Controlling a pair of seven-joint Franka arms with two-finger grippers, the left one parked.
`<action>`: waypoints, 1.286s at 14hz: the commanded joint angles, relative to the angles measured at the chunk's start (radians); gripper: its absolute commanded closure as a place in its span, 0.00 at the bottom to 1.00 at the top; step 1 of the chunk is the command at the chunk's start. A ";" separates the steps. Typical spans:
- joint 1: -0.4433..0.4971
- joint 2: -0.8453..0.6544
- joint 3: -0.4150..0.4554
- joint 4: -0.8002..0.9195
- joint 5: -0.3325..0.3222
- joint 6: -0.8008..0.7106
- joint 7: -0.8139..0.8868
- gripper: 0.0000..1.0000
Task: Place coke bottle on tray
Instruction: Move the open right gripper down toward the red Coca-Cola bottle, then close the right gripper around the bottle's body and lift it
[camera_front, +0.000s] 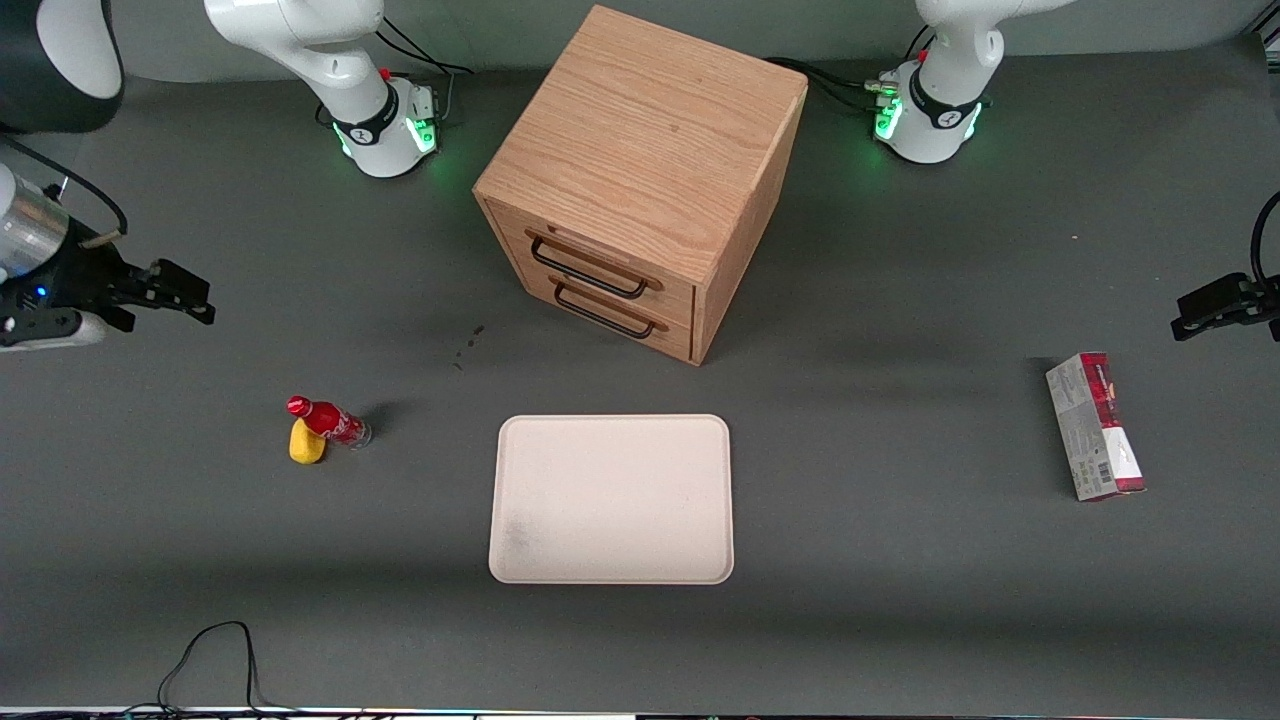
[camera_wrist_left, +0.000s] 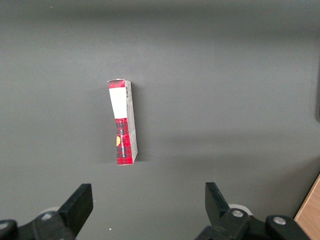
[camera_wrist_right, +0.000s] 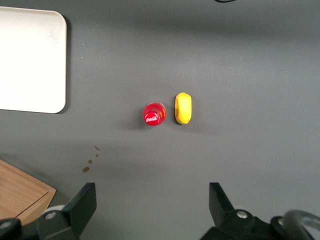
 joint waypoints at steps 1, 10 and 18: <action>0.021 0.072 -0.011 -0.021 0.017 0.088 -0.026 0.00; 0.048 0.168 -0.011 -0.241 0.052 0.435 -0.024 0.00; 0.042 0.224 -0.021 -0.288 0.052 0.542 -0.049 0.00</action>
